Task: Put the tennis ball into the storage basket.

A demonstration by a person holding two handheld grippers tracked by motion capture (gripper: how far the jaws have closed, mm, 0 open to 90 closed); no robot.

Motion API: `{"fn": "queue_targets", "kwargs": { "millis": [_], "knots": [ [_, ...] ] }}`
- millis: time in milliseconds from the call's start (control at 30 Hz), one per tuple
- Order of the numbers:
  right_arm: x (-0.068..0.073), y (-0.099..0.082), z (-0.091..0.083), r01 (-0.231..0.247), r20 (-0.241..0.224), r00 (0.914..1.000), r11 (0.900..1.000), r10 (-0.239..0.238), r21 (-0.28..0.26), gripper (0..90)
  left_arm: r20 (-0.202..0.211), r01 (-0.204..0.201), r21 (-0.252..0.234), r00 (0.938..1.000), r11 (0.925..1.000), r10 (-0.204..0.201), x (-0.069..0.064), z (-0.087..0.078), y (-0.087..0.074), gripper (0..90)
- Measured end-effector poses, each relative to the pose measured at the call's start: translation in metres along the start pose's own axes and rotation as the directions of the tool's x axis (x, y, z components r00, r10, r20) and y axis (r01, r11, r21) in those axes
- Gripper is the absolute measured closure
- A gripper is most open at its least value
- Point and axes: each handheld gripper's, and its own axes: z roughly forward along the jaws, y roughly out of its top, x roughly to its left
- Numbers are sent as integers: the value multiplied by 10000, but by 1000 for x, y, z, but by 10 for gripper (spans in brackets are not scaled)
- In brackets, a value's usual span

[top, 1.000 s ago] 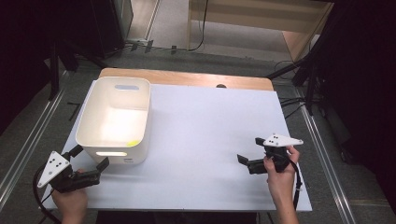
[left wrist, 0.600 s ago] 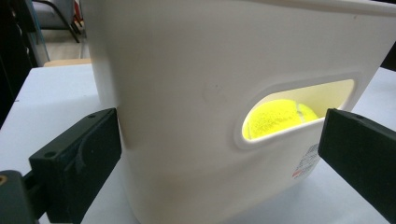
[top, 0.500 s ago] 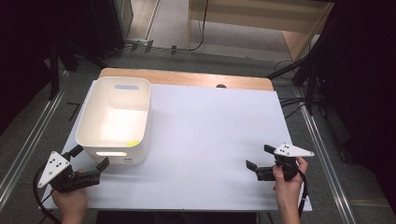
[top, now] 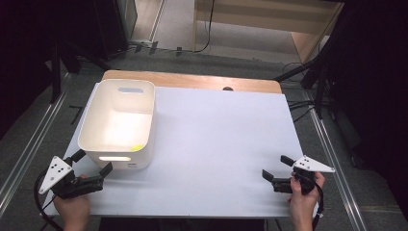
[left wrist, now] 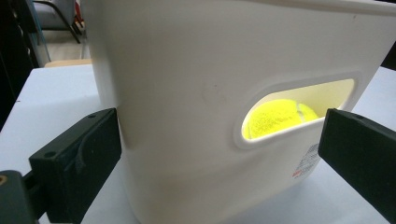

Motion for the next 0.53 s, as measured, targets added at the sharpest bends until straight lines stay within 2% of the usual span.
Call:
{"fn": "queue_targets", "kwargs": {
  "millis": [333, 533],
  "knots": [
    [-11, -12, -11, -514, 54, 9986, 9964, 519, -667, 0, 10, 6, 6, 10000, 10000, -6, 0, 0, 0, 0],
    [-16, -16, -12, -545, 145, 9983, 9959, 557, -727, 0, -16, 1, 3, 10000, 10000, -1, 0, 1, 0, 0]
  ]
}}
